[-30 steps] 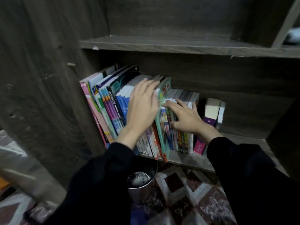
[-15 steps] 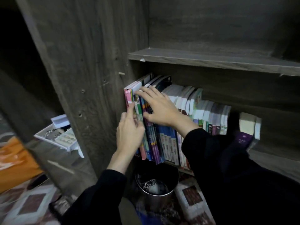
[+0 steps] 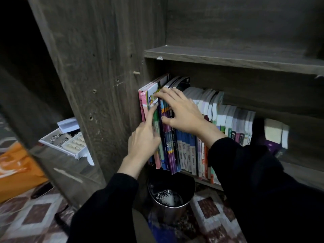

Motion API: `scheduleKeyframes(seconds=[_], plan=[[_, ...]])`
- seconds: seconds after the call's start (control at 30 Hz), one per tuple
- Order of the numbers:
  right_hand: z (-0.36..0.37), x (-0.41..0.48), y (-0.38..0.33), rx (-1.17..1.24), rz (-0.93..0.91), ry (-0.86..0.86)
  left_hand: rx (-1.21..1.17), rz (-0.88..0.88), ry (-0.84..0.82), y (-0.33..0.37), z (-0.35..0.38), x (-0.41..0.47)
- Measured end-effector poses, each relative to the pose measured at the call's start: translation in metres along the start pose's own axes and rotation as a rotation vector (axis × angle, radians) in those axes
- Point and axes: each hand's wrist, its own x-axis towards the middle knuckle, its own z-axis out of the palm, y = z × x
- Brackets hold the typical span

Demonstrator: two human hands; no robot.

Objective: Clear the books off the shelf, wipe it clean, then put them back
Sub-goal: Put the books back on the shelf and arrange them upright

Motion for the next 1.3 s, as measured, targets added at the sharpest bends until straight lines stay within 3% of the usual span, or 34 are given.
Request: scheduleKeyframes(seconds=[0.13, 0.23, 0.47, 0.67, 0.87, 1.0, 1.13, 1.2, 1.3], plan=[[0.001, 0.001, 0.001, 0.024, 0.006, -0.002, 0.041, 0.058, 0.176, -0.009, 0.005, -0.029], [0.003, 0.001, 0.002, 0.04, 0.005, 0.005, -0.101, 0.152, 0.308, -0.014, 0.013, -0.039], [0.006, 0.002, 0.005, 0.067, -0.003, 0.024, -0.213, 0.033, 0.21, 0.0, 0.019, -0.015], [0.006, 0.002, 0.005, 0.063, -0.006, 0.022, -0.164, 0.052, 0.341, -0.003, 0.012, -0.048], [0.004, 0.002, 0.004, 0.083, -0.01, -0.001, -0.267, -0.018, 0.162, 0.015, -0.01, -0.047], [0.003, 0.004, 0.005, 0.166, 0.004, -0.048, -0.08, 0.001, 0.086, 0.044, -0.055, -0.053], [-0.007, 0.005, 0.003, 0.302, 0.042, -0.15, 0.096, 0.037, -0.103, 0.069, -0.098, -0.059], [-0.014, -0.011, 0.006, 0.286, 0.042, -0.057, 0.117, 0.074, -0.203, 0.079, -0.109, -0.07], [-0.016, -0.058, 0.028, 0.188, 0.114, 0.314, 0.113, 0.148, -0.275, 0.088, -0.113, -0.083]])
